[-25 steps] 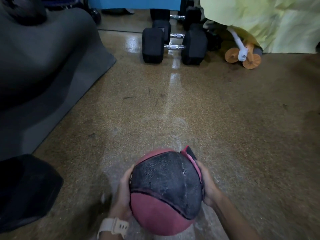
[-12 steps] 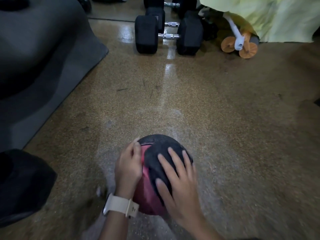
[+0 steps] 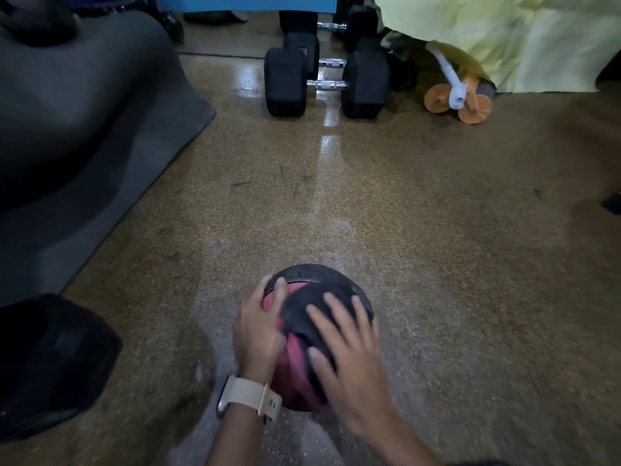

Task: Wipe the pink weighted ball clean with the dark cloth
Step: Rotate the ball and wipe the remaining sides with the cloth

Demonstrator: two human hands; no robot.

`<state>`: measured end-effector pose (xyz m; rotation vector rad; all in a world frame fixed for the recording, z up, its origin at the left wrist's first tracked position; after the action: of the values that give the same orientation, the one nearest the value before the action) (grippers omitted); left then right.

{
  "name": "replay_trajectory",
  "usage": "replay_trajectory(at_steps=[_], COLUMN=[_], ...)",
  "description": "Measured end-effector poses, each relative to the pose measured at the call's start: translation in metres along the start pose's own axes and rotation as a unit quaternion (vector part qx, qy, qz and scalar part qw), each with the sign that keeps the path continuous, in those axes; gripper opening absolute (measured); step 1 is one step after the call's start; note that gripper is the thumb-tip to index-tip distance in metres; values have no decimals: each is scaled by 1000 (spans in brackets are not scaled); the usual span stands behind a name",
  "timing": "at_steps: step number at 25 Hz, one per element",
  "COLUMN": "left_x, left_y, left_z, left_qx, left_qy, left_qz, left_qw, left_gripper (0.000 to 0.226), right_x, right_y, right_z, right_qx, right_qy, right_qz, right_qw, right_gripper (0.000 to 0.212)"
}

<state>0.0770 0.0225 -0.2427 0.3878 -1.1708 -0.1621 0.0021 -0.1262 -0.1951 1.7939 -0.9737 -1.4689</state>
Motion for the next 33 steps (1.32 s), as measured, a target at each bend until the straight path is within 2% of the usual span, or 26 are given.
replay_trajectory(at_steps=[2, 3, 4, 5, 7, 9, 10, 11, 12, 14, 15, 18, 20, 22, 23, 25, 27, 29, 31, 33], left_x=[6, 7, 11, 9, 5, -1, 1, 0, -2, -1, 7, 43, 53, 55, 59, 65, 71, 76, 88, 107], left_y=[2, 0, -2, -3, 0, 4, 8, 10, 13, 14, 10, -21, -33, -35, -36, -41, -51, -69, -79, -62], left_z=[7, 9, 14, 15, 13, 8, 12, 16, 21, 22, 19, 19, 17, 7, -2, -25, -46, -61, -54, -36], left_qx=[13, 16, 21, 24, 27, 14, 15, 18, 16, 4, -12, -70, -91, -98, -100, -124, -167, -220, -272, -293], left_qy=[7, 6, 6, 9, 15, 22, 13, 1, -5, -18, -24, -89, -118, -124, -125, -108, -82, -82, -86, -83], left_qz=[-24, -42, -53, -52, -49, -33, -30, -25, -26, -51, -90, -230, -257, -281, -301, -362, -418, -468, -490, -468], left_qw=[1000, 999, 998, 998, 998, 999, 999, 1000, 1000, 999, 996, 967, 955, 947, 940, 918, 889, 852, 824, 830], left_gripper=[73, 73, 74, 77, 75, 60, 50, 43, 42, 59, 65, 67, 78, 69, 59, 39, 34, 35, 46, 59], right_x=[43, 65, 74, 65, 18, -16, -16, -6, 11, 48, 59, 75, 110, 159, 180, 212, 224, 226, 202, 162], right_y=[6, 3, 2, 4, 4, 0, 3, 10, 15, 8, 4, 12, 17, 9, -2, -43, -72, -74, -29, 44], right_z=[-5, -20, -39, -56, -65, -36, -20, -16, -22, -40, -49, -56, -47, -36, -35, -26, -16, -24, -48, -75], right_qx=[16, 28, 10, -14, -26, -31, -36, -32, -23, -36, -43, -27, -8, -4, -24, -129, -247, -297, -239, -151], right_qy=[-129, -195, -244, -238, -112, 21, 38, 18, -38, -165, -195, -192, -223, -257, -264, -284, -310, -318, -285, -255], right_qz=[-165, -218, -215, -153, 3, 48, 39, 4, -50, -182, -208, -172, -98, -3, 34, 83, 84, 70, 59, -47], right_qw=[978, 956, 945, 959, 993, 998, 998, 999, 998, 969, 958, 966, 970, 966, 964, 947, 914, 898, 926, 954], right_gripper=[42, 38, 36, 40, 50, 48, 46, 45, 43, 32, 26, 21, 23, 30, 37, 60, 69, 71, 68, 57])
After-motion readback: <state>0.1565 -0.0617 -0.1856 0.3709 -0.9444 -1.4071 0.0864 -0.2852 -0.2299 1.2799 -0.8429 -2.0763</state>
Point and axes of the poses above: each hand's wrist, its own z-axis away from the middle knuckle, its own y-axis out of the back of the hand, x = y × z, the point moved 9 cm from there along -z, towards the middle knuckle, and after that the axes turned 1 degree about y, right-handed, at the moved point
